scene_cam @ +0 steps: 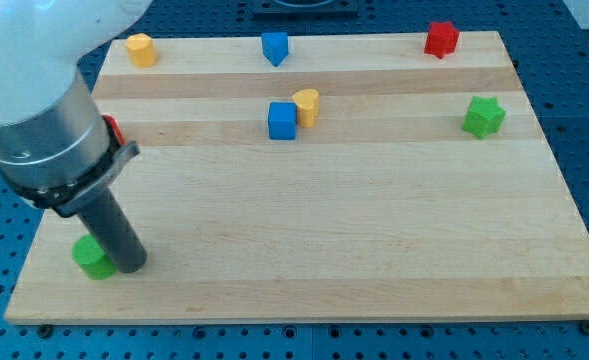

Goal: Move yellow heart to the bottom center

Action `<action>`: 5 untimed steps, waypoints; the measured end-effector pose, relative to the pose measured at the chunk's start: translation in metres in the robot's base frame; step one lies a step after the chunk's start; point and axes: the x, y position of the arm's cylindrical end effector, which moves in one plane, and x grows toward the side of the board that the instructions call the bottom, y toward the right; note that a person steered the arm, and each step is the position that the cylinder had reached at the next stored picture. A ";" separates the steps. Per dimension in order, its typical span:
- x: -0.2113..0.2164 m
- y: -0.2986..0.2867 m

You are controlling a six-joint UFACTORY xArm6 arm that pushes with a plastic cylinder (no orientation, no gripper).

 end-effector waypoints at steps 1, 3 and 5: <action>0.000 -0.014; -0.001 -0.016; -0.008 0.025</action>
